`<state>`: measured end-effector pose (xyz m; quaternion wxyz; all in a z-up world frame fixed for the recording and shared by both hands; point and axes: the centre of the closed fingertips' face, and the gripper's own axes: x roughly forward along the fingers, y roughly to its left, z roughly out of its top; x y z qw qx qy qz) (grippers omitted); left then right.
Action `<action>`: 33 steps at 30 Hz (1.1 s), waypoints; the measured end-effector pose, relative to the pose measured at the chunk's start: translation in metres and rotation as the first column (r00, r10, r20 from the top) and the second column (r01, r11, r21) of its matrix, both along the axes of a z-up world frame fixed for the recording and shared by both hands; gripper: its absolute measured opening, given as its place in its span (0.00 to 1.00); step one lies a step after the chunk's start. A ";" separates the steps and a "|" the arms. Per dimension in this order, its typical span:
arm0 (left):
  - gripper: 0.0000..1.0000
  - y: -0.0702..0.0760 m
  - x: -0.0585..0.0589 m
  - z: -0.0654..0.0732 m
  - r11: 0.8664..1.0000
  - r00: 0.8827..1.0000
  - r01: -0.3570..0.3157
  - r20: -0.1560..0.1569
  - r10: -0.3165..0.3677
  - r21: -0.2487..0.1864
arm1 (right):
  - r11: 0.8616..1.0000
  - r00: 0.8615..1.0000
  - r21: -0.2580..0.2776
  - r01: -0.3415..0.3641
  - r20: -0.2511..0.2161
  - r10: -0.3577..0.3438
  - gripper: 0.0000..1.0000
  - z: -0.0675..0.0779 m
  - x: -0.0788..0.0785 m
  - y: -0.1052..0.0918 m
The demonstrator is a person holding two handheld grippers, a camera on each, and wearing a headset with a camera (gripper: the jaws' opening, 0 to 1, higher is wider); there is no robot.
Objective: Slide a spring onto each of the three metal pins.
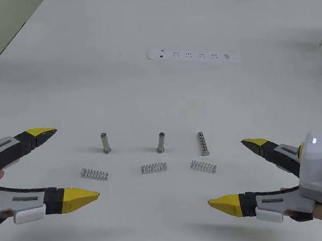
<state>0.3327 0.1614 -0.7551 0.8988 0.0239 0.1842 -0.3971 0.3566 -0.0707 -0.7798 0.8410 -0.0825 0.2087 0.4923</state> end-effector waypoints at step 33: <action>0.97 0.007 -0.004 -0.009 1.000 1.000 0.019 -0.017 -0.019 0.016 | 1.000 1.000 -0.002 -0.008 -0.011 0.008 0.95 -0.009 -0.007 0.002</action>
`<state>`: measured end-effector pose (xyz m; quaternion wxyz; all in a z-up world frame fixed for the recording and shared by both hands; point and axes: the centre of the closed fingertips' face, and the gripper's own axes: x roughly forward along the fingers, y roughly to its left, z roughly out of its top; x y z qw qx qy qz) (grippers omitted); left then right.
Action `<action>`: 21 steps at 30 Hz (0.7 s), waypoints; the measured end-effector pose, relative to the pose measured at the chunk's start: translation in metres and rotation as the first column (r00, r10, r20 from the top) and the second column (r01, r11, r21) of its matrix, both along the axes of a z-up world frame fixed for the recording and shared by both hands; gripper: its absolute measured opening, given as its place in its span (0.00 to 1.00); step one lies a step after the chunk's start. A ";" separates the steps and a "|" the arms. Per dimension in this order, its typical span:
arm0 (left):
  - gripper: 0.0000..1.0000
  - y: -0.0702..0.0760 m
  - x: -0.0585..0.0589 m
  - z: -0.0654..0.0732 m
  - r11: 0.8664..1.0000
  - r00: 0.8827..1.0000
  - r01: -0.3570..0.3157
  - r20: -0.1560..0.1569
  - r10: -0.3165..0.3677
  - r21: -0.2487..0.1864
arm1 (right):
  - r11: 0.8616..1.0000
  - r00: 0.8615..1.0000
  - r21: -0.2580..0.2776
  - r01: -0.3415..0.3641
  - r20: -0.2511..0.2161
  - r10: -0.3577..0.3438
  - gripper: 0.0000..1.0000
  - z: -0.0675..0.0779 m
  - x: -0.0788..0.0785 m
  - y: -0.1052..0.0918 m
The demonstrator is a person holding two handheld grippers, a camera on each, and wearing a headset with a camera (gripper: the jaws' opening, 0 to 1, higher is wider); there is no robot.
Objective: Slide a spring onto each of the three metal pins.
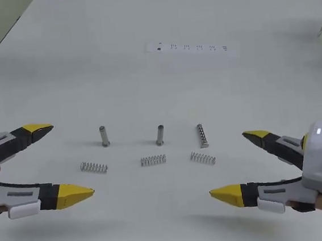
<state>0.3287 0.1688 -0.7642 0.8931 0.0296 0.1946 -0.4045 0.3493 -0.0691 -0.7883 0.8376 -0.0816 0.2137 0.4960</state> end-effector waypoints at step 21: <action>0.97 0.003 0.000 0.000 1.000 1.000 -0.004 -0.004 0.004 -0.007 | 1.000 1.000 -0.006 0.007 -0.012 -0.007 0.95 -0.004 -0.004 -0.006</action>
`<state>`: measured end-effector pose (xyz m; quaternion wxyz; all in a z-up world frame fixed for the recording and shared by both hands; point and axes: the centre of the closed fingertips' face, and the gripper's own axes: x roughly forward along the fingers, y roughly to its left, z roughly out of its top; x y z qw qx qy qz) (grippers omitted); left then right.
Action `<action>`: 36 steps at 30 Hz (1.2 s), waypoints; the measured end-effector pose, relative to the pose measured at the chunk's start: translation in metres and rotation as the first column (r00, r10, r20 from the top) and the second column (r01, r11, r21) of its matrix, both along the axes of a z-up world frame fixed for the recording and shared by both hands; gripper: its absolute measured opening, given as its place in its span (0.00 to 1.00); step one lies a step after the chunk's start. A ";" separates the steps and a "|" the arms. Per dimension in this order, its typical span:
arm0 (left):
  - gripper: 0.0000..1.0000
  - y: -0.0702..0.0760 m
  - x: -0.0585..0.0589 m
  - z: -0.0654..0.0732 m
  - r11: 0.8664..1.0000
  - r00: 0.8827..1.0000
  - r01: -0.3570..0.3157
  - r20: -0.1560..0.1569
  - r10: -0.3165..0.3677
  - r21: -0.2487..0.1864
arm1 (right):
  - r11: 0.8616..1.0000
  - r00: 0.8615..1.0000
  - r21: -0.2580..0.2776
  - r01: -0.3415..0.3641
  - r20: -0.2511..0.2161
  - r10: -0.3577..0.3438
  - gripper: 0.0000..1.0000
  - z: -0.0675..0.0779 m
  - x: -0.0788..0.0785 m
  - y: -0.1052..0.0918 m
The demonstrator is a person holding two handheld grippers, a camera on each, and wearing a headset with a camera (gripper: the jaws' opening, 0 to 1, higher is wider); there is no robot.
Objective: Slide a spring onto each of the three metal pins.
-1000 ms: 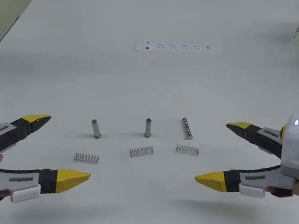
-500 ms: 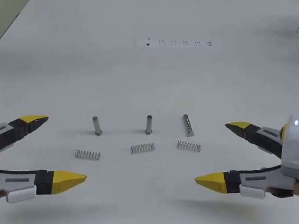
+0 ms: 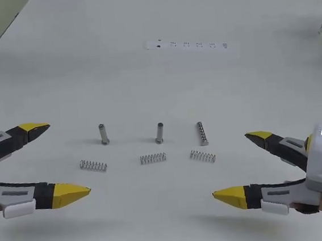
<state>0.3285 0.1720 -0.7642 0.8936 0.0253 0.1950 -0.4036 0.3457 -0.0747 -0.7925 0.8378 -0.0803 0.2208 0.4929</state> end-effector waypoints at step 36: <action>0.95 0.001 -0.002 0.000 1.000 1.000 -0.022 -0.009 0.022 -0.022 | 0.999 0.999 -0.012 -0.034 -0.018 0.034 0.94 0.011 0.029 0.014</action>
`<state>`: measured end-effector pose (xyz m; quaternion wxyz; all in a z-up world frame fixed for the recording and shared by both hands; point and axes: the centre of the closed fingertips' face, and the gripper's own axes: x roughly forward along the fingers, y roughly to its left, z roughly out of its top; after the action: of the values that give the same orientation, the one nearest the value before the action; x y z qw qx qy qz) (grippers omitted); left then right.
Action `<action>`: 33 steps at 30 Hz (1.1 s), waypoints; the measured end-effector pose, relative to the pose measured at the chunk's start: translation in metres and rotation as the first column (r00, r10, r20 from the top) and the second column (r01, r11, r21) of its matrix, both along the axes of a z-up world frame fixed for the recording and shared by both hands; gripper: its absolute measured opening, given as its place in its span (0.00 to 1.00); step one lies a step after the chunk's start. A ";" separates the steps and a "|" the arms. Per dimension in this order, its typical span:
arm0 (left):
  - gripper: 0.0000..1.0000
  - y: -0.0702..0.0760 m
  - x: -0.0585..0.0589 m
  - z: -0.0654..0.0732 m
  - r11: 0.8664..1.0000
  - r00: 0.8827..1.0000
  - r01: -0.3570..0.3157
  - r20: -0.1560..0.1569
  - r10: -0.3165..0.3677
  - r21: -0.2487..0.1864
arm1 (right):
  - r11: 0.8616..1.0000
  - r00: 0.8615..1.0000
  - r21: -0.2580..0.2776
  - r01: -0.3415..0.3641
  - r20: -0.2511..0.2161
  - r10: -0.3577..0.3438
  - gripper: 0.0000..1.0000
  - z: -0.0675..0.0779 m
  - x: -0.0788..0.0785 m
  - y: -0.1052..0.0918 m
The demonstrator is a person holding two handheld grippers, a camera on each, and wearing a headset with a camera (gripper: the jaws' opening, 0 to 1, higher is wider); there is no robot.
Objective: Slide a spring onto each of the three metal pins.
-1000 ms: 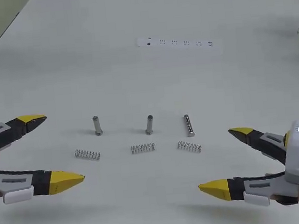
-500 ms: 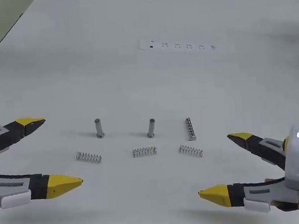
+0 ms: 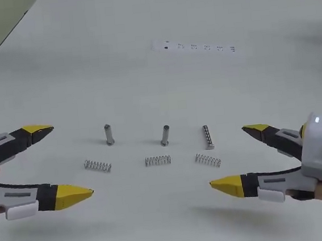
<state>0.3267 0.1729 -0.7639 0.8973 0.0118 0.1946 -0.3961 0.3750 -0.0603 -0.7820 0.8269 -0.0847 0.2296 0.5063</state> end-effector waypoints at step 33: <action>0.94 0.004 0.000 -0.003 1.000 1.000 -0.004 -0.015 0.003 -0.015 | 0.991 0.971 -0.020 0.136 -0.194 -0.137 0.67 0.000 0.053 0.015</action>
<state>0.3264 0.1771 -0.7670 0.8966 0.0016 0.1982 -0.3960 0.4275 -0.0452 -0.7820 0.8329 -0.0214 0.3166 0.4533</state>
